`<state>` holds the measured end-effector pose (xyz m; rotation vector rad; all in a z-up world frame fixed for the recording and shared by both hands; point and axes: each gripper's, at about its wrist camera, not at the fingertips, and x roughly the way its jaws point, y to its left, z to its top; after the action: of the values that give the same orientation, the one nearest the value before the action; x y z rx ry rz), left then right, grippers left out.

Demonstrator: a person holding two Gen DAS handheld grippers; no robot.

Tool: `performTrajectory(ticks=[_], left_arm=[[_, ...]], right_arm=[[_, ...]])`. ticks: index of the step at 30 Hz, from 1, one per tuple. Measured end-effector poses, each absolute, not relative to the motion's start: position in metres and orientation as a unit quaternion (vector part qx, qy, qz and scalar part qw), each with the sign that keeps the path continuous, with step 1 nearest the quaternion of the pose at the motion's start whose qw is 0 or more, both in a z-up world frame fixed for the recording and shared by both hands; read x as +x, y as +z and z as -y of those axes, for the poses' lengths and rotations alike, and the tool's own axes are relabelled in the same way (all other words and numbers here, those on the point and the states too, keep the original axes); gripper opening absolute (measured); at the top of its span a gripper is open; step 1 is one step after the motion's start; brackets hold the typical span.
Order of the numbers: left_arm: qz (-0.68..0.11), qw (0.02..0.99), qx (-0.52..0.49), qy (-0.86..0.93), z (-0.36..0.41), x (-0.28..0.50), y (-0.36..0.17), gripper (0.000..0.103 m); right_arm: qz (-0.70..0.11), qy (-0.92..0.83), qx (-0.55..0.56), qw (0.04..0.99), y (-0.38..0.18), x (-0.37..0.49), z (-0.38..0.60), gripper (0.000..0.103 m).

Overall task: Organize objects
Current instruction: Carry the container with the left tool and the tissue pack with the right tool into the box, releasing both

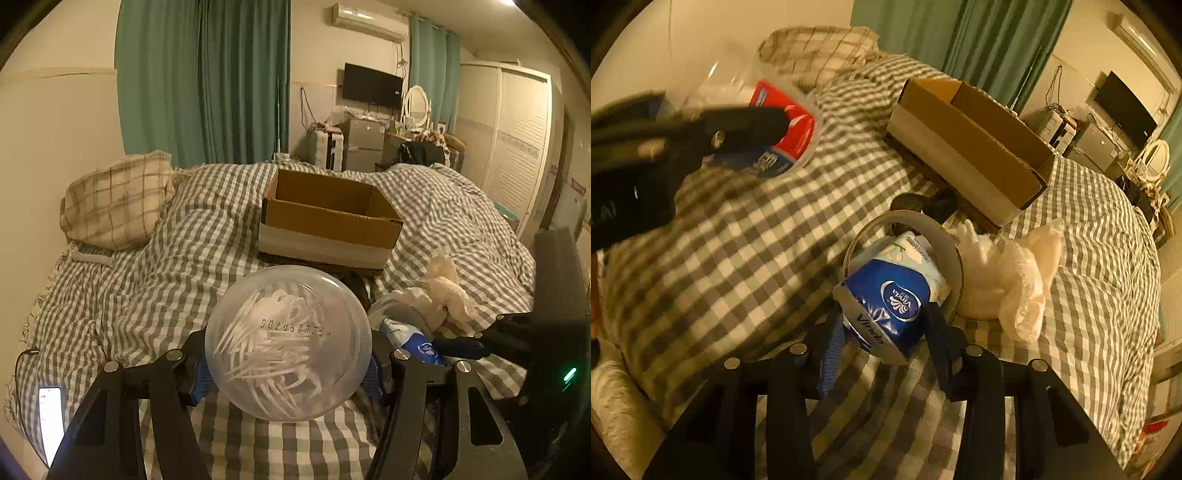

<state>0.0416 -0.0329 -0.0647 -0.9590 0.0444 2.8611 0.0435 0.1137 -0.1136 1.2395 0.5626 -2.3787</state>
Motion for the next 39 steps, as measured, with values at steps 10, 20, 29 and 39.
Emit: performTrajectory(ticks=[10, 20, 29, 39], left_arm=[[-0.004, 0.097, -0.272, 0.957, 0.024, 0.013, -0.013, 0.065], [-0.007, 0.106, -0.258, 0.96, -0.005, -0.102, 0.018, 0.065], [-0.026, 0.095, -0.321, 0.942, -0.02, -0.217, -0.038, 0.065], [-0.017, 0.089, -0.357, 0.93, -0.019, -0.244, -0.066, 0.086]], right_arm=[[-0.131, -0.903, 0.362, 0.193, -0.016, 0.029, -0.153, 0.03], [-0.065, -0.922, 0.324, 0.201, 0.053, -0.087, -0.184, 0.03], [-0.033, -0.894, 0.403, 0.192, -0.018, -0.227, -0.189, 0.03], [0.046, -0.882, 0.426, 0.199, -0.053, -0.262, -0.22, 0.048]])
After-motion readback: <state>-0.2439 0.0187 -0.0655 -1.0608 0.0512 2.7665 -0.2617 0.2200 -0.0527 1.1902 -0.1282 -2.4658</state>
